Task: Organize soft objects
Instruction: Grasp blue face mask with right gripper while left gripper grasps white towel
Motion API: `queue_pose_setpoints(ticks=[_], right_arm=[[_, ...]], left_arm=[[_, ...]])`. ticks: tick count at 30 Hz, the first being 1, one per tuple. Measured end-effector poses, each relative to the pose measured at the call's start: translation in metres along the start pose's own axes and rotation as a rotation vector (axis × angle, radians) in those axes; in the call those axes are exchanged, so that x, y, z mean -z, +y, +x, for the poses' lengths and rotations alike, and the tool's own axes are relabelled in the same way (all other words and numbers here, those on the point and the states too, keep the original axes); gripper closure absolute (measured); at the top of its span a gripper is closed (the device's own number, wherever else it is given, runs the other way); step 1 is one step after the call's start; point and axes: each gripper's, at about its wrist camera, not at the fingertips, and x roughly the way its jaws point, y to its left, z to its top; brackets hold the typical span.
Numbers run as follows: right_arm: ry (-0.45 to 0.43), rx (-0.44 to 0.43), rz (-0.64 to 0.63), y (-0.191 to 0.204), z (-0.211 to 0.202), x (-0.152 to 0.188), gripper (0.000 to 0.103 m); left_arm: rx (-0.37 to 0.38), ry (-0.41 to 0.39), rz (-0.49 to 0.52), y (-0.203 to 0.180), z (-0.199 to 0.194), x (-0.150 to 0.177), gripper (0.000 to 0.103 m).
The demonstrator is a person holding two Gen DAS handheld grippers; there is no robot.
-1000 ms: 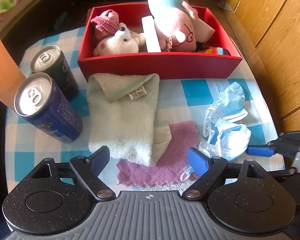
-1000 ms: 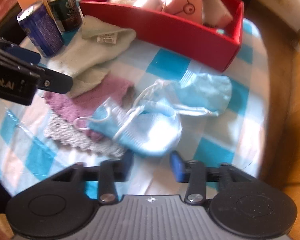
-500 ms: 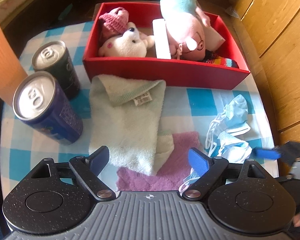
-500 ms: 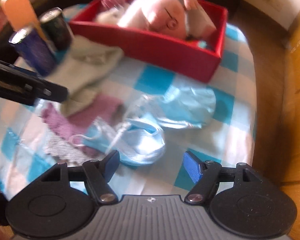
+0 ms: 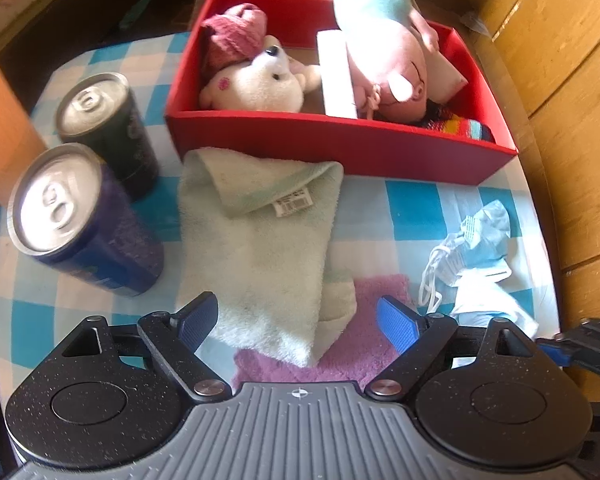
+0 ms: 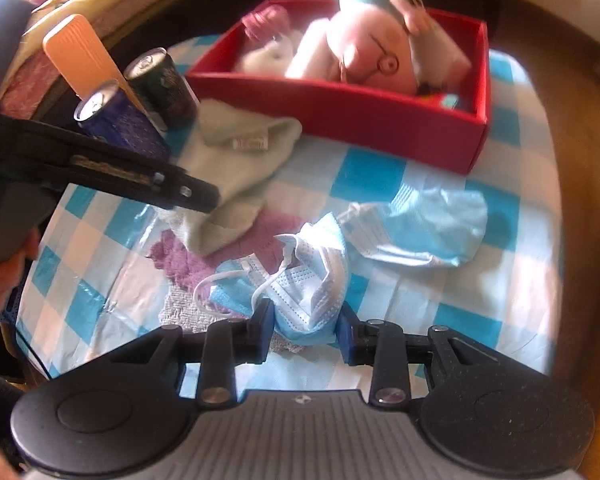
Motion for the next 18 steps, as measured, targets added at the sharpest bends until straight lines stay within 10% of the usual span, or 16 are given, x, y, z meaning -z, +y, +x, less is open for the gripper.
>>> queue_pose_setpoints(ticks=[4, 9, 18], right_arm=[[-0.007, -0.021, 0.021, -0.005, -0.002, -0.002, 0.092], [0.017, -0.031, 0.016, -0.004, 0.003, -0.002, 0.092], [-0.007, -0.032, 0.034, -0.005, -0.004, -0.005, 0.092]], left_arm=[[-0.042, 0.01, 0.01, -0.003, 0.018, -0.005, 0.023], [-0.076, 0.026, -0.036, 0.008, 0.034, -0.006, 0.07], [-0.044, -0.028, -0.014, 0.011, 0.008, 0.002, 0.087]])
